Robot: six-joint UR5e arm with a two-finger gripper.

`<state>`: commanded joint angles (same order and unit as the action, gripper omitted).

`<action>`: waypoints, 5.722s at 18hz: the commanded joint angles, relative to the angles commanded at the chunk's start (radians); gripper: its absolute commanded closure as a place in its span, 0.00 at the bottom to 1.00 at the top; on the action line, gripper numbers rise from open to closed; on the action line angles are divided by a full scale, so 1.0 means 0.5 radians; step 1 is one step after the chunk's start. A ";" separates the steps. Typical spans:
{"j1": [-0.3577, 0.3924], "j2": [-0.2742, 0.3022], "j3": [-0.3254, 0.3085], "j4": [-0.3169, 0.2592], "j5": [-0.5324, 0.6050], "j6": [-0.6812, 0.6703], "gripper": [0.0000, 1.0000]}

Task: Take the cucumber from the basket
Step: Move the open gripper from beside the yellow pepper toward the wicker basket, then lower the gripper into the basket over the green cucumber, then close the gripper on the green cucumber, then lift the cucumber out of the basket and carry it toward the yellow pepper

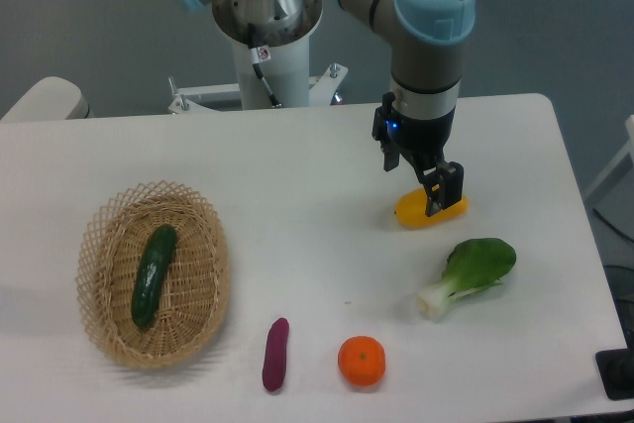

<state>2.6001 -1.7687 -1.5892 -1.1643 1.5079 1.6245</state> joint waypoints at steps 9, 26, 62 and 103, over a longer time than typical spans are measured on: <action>-0.125 0.040 -0.089 0.021 -0.003 -0.272 0.00; -0.852 -0.036 -0.292 0.031 -0.006 -2.407 0.00; -1.252 -0.552 -0.298 0.479 0.015 -2.675 0.67; -0.120 -0.215 0.169 -0.104 0.132 -0.574 0.79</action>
<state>2.5403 -1.8761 -1.5048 -1.2164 1.5739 1.3376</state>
